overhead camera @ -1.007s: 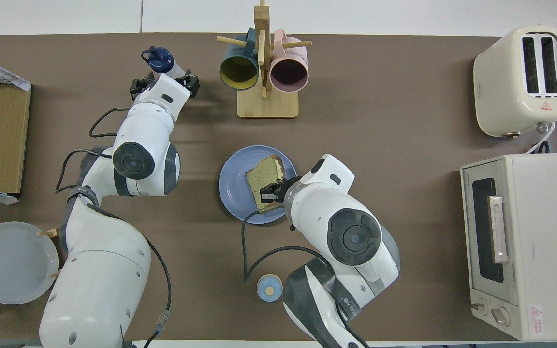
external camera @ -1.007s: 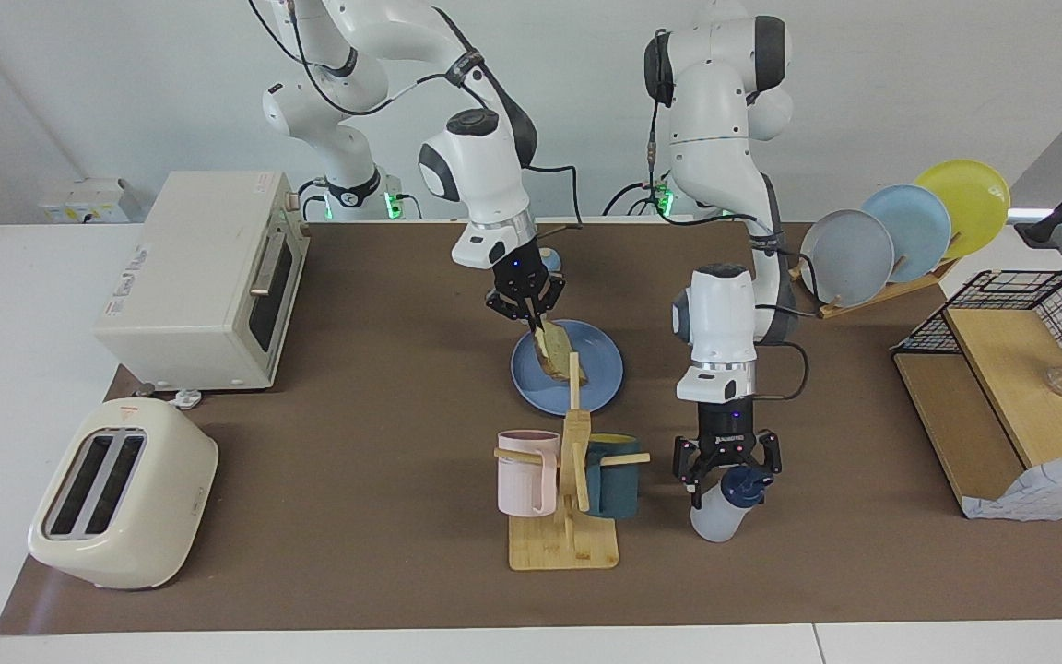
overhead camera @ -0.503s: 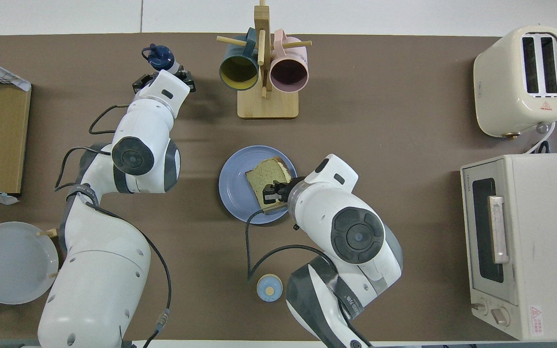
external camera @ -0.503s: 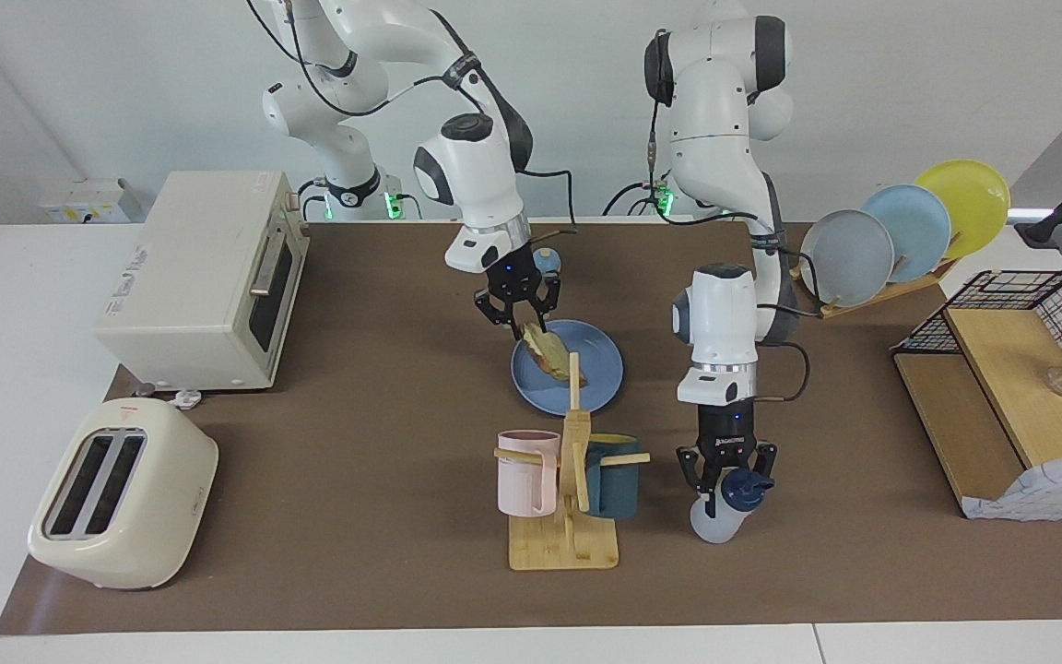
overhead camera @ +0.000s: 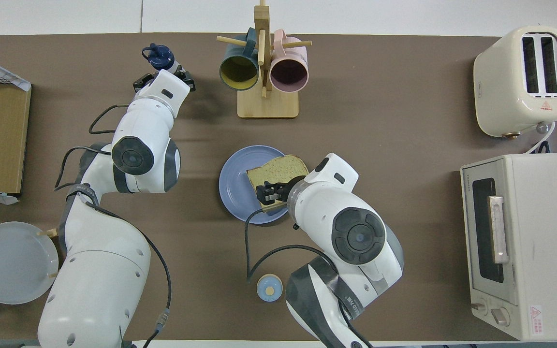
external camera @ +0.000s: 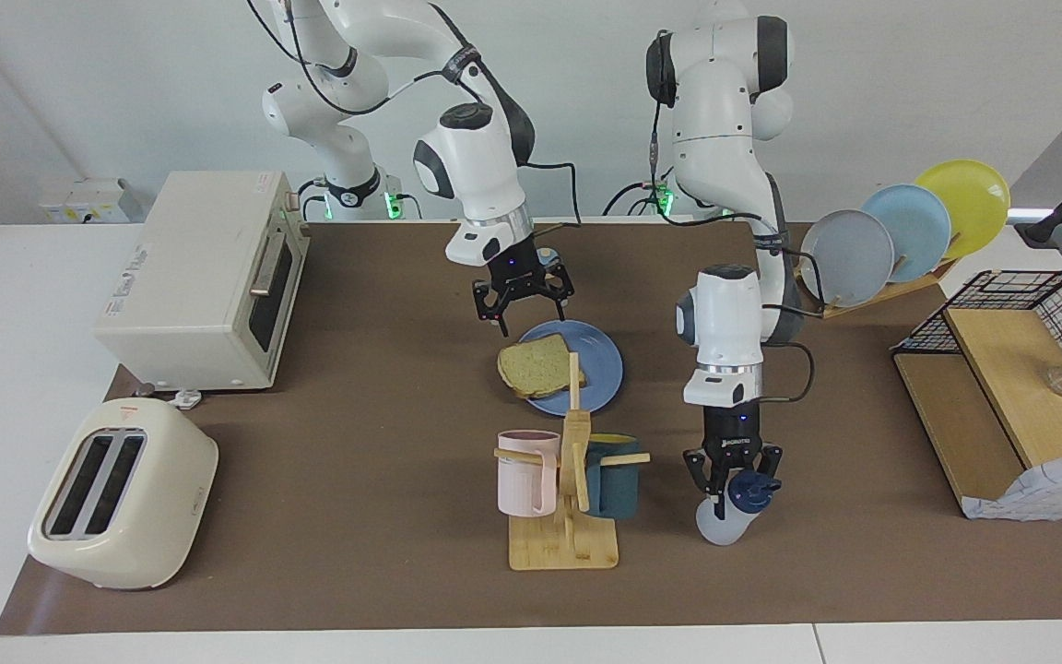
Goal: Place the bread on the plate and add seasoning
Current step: 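Lift the bottle with the left gripper while the right gripper rises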
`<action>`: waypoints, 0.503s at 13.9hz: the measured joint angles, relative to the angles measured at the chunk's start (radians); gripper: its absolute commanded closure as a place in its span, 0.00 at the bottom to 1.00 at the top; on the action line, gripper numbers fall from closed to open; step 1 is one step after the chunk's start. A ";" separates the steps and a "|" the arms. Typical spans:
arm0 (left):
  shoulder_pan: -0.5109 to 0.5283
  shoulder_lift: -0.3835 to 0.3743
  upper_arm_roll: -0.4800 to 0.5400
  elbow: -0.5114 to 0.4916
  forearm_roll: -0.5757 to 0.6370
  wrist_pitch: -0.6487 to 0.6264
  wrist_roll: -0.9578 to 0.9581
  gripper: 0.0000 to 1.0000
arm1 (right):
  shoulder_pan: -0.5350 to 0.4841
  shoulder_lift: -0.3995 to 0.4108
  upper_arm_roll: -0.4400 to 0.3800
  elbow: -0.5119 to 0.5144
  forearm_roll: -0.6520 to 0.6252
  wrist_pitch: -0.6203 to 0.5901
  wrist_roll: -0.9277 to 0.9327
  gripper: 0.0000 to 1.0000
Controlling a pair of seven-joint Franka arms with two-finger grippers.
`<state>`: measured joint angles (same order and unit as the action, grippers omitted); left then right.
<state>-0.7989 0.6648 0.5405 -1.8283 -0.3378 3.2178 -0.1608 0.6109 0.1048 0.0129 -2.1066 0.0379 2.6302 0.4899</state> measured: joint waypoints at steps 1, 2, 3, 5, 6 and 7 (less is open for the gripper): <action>0.003 -0.015 0.001 0.002 -0.001 -0.021 0.000 1.00 | -0.002 0.000 0.000 0.000 0.000 -0.004 0.000 0.00; 0.005 -0.043 0.002 0.002 -0.001 -0.059 0.001 1.00 | -0.002 0.000 0.000 0.000 0.000 -0.015 0.000 0.00; 0.005 -0.084 0.004 0.001 -0.001 -0.110 0.016 1.00 | -0.003 0.000 0.000 0.001 0.000 -0.026 0.000 0.00; 0.005 -0.186 0.004 -0.016 -0.001 -0.219 0.069 1.00 | -0.002 0.000 0.001 0.003 0.000 -0.034 0.000 0.00; 0.004 -0.236 0.004 -0.037 -0.001 -0.256 0.089 1.00 | 0.002 0.000 0.003 0.006 0.000 -0.035 0.000 0.00; 0.003 -0.288 0.004 -0.068 -0.001 -0.293 0.110 1.00 | 0.011 0.000 0.004 0.011 0.000 -0.035 0.000 0.00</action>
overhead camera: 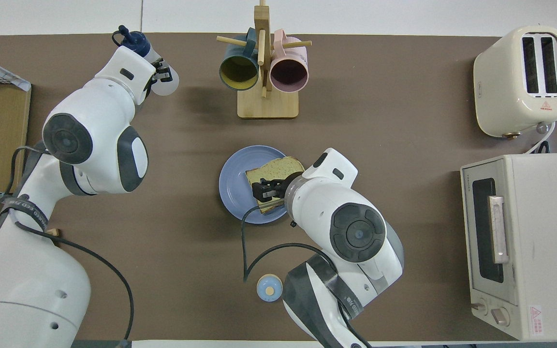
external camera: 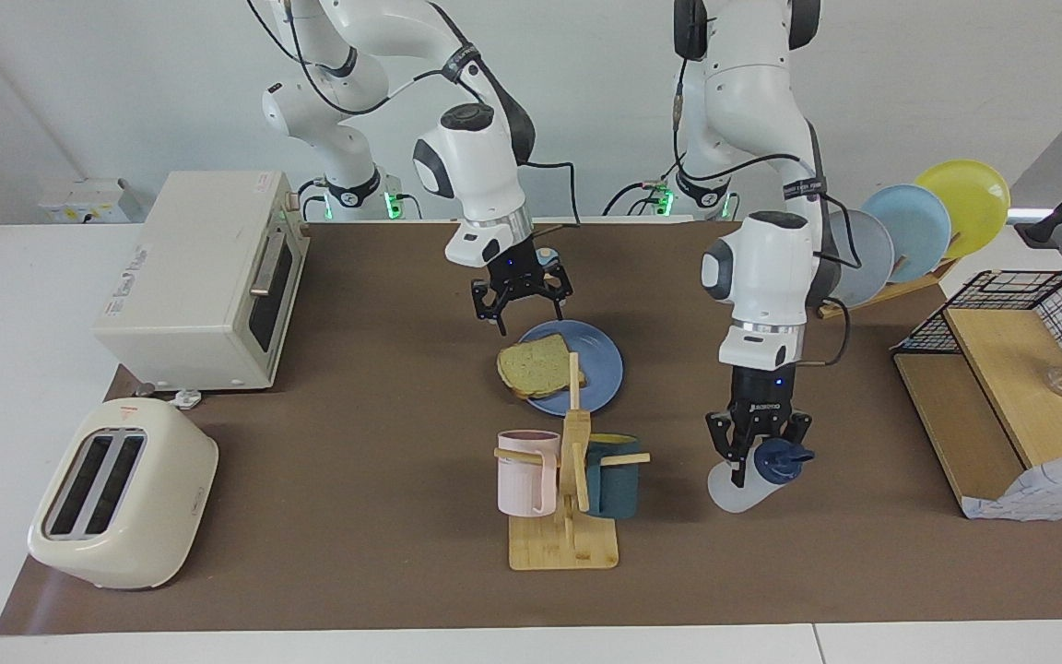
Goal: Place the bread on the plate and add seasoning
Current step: 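Lift the bottle with the left gripper while the right gripper rises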
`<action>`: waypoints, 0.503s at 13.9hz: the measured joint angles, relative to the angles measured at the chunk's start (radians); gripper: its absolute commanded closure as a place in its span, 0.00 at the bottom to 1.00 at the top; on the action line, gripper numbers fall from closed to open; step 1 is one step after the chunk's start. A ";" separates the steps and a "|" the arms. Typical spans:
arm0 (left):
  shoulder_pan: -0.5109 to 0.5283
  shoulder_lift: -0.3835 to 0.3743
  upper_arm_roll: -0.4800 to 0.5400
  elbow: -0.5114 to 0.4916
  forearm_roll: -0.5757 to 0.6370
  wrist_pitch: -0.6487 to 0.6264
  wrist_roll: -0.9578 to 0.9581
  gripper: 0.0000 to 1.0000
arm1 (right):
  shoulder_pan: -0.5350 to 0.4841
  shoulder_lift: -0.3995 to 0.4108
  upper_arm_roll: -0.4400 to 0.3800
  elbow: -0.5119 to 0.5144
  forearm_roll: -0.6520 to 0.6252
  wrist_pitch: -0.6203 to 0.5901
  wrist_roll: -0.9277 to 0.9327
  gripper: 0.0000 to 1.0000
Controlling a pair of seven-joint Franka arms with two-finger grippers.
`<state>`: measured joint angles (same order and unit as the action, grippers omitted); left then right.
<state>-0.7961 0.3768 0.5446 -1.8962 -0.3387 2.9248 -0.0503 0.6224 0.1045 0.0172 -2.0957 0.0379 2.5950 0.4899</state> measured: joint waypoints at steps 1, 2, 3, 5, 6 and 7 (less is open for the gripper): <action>-0.003 -0.041 -0.001 -0.029 0.001 -0.032 0.029 1.00 | 0.006 0.000 0.002 0.009 0.000 0.000 0.000 0.00; -0.010 -0.077 -0.001 -0.052 0.002 -0.061 0.077 1.00 | 0.009 0.000 0.004 0.026 0.009 -0.013 0.000 0.00; -0.015 -0.107 -0.003 -0.066 0.002 -0.095 0.154 1.00 | 0.008 0.001 0.004 0.056 0.051 -0.061 0.000 0.00; -0.016 -0.178 0.001 -0.071 0.007 -0.229 0.325 1.00 | -0.003 0.012 0.000 0.180 0.193 -0.248 0.000 0.00; -0.015 -0.225 0.008 -0.071 0.042 -0.329 0.403 1.00 | -0.024 0.024 -0.001 0.262 0.234 -0.364 0.000 0.00; -0.013 -0.270 0.013 -0.071 0.103 -0.413 0.446 1.00 | -0.044 0.037 -0.002 0.330 0.260 -0.458 0.000 0.00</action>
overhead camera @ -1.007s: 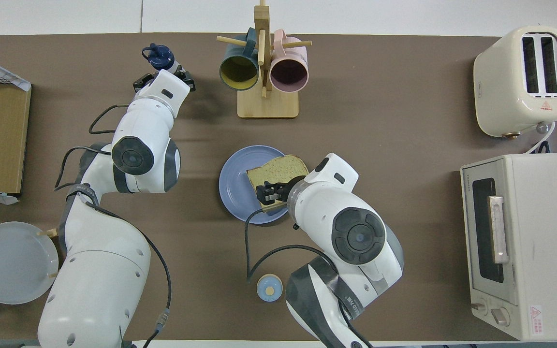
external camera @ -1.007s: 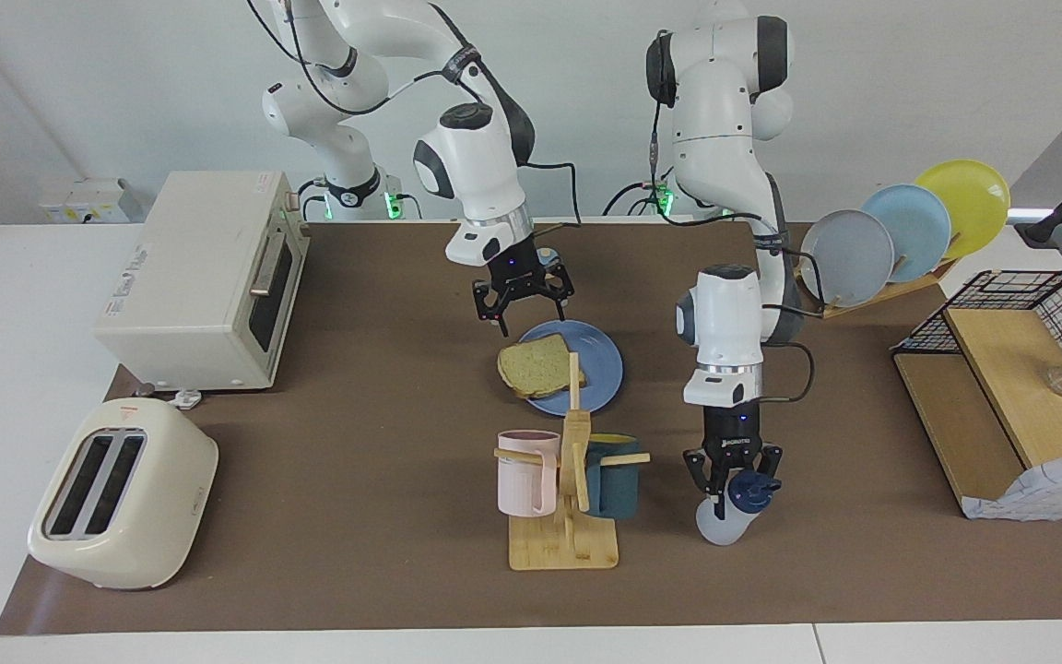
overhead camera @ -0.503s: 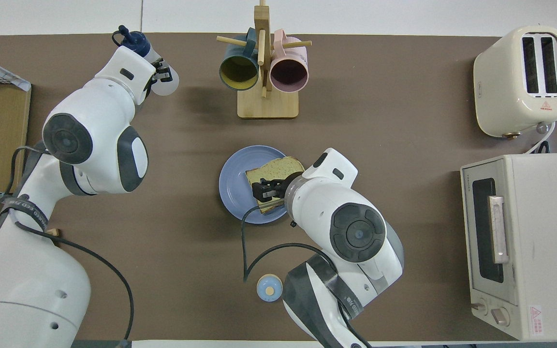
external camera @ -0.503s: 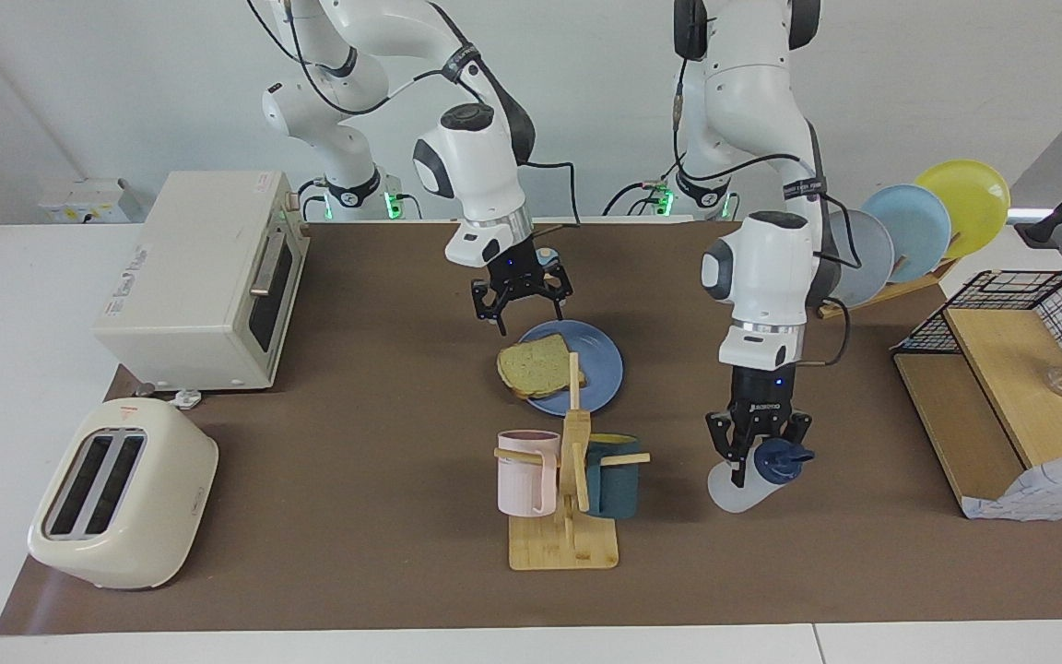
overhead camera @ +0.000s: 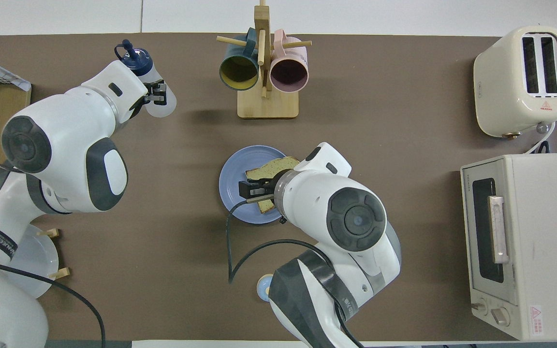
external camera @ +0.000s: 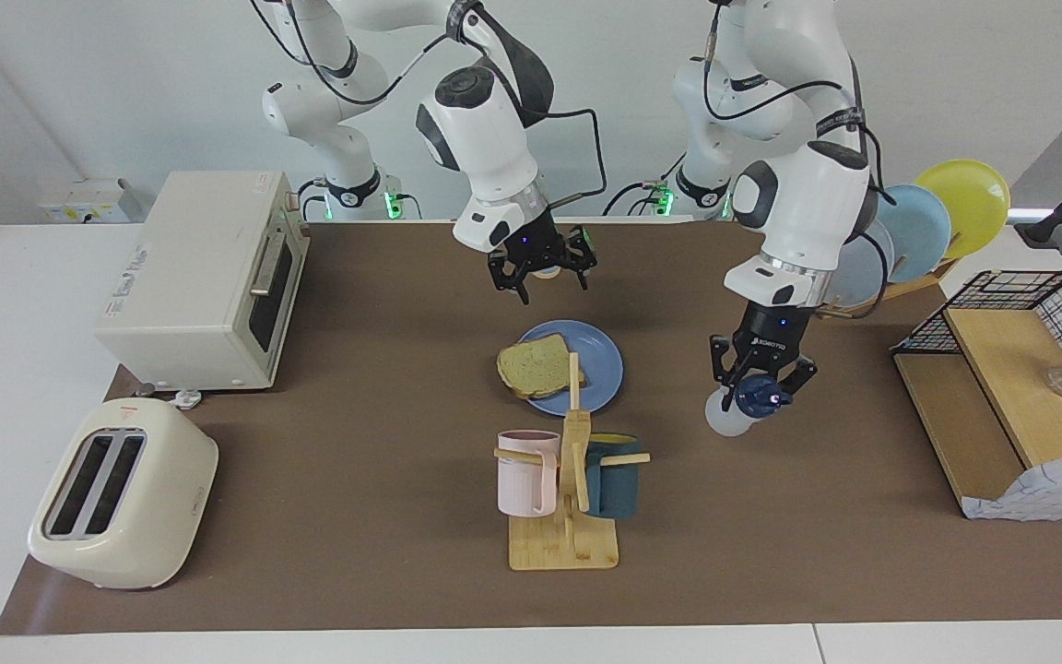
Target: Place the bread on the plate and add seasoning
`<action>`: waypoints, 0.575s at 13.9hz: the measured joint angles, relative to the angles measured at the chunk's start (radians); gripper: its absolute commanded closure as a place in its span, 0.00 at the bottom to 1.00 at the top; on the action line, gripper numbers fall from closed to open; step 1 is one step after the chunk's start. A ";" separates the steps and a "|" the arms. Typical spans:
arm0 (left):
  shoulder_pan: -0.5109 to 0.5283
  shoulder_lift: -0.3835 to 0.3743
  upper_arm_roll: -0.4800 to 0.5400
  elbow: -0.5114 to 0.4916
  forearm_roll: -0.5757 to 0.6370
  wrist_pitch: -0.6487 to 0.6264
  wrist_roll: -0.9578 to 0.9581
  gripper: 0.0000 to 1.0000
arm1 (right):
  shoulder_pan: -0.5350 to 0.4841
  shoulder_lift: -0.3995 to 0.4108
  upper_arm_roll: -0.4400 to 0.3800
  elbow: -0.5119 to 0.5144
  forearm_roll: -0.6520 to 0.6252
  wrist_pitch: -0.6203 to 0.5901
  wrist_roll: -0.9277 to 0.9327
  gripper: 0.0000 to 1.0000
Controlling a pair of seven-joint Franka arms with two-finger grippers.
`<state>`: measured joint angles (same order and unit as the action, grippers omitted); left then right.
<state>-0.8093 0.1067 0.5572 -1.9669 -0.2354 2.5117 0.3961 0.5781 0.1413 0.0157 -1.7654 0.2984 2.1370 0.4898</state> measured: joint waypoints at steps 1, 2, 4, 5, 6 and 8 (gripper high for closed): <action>0.002 -0.050 0.002 0.000 0.073 -0.088 0.038 1.00 | -0.020 0.014 0.000 0.064 0.038 -0.083 0.003 0.00; 0.002 -0.096 0.002 0.000 0.119 -0.171 0.086 1.00 | -0.037 0.027 -0.001 0.110 0.083 -0.138 0.020 0.00; 0.001 -0.161 -0.002 -0.003 0.144 -0.322 0.233 1.00 | -0.059 0.045 -0.001 0.156 0.159 -0.174 0.087 0.00; 0.000 -0.176 -0.007 -0.004 0.145 -0.377 0.303 1.00 | -0.062 0.047 -0.002 0.165 0.182 -0.175 0.109 0.00; -0.001 -0.184 -0.018 -0.006 0.145 -0.423 0.357 1.00 | -0.062 0.047 -0.002 0.172 0.202 -0.175 0.126 0.00; -0.005 -0.189 -0.052 -0.008 0.145 -0.481 0.418 1.00 | -0.060 0.046 0.001 0.192 0.242 -0.175 0.171 0.04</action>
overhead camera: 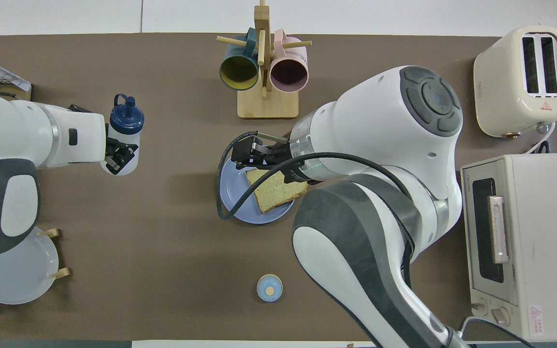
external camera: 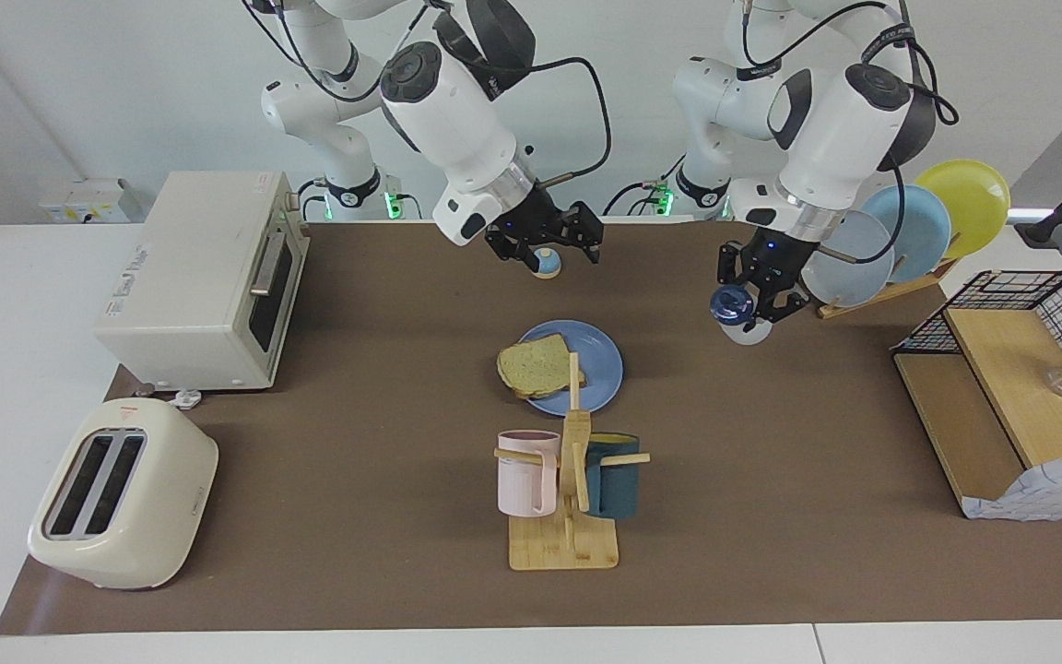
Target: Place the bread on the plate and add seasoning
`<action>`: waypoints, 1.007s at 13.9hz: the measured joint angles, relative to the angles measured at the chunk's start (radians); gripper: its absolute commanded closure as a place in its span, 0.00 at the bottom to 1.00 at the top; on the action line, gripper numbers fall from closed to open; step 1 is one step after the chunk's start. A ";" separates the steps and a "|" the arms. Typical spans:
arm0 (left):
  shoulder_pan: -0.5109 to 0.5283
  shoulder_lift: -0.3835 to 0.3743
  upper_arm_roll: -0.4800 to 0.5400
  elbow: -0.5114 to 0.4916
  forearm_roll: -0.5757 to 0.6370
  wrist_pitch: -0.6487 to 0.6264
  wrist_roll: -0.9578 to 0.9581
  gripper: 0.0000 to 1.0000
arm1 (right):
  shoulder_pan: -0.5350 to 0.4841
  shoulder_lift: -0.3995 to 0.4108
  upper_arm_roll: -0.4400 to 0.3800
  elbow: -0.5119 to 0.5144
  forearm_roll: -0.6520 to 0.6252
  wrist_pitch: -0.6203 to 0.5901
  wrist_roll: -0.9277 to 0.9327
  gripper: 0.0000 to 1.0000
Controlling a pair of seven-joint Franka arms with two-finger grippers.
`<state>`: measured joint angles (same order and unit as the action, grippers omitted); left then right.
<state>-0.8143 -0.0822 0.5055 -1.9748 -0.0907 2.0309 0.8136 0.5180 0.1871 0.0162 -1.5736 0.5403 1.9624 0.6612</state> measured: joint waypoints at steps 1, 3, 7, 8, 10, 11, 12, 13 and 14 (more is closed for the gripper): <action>-0.004 -0.002 -0.015 0.000 0.000 -0.027 0.026 1.00 | 0.000 -0.001 0.001 0.012 0.013 0.000 0.017 0.09; -0.007 -0.014 -0.038 0.000 0.000 -0.086 0.091 1.00 | 0.004 -0.007 0.004 0.034 0.026 0.000 0.045 0.25; -0.007 -0.048 -0.052 -0.001 0.000 -0.174 0.191 1.00 | 0.046 -0.013 0.007 0.043 0.026 0.067 0.100 0.32; -0.007 -0.056 -0.062 -0.001 0.000 -0.194 0.195 1.00 | 0.062 -0.012 0.007 0.043 0.026 0.100 0.122 0.32; -0.007 -0.068 -0.079 -0.008 0.000 -0.220 0.196 1.00 | 0.100 -0.010 0.009 0.042 0.026 0.177 0.171 0.34; -0.007 -0.073 -0.083 -0.013 0.000 -0.226 0.201 1.00 | 0.117 -0.008 0.010 0.042 0.026 0.209 0.182 0.39; -0.007 -0.076 -0.084 -0.018 0.000 -0.228 0.212 1.00 | 0.129 -0.006 0.010 0.042 0.026 0.230 0.189 0.44; -0.008 -0.080 -0.085 -0.022 0.000 -0.231 0.222 1.00 | 0.133 -0.003 0.010 0.041 0.026 0.243 0.190 0.47; -0.010 -0.082 -0.085 -0.025 0.000 -0.234 0.226 1.00 | 0.133 -0.002 0.010 0.039 0.026 0.244 0.190 0.49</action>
<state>-0.8245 -0.1644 0.4202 -1.9993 -0.0904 1.7966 1.0401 0.6510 0.1855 0.0259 -1.5341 0.5661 2.2066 0.8507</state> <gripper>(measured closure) 0.599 0.432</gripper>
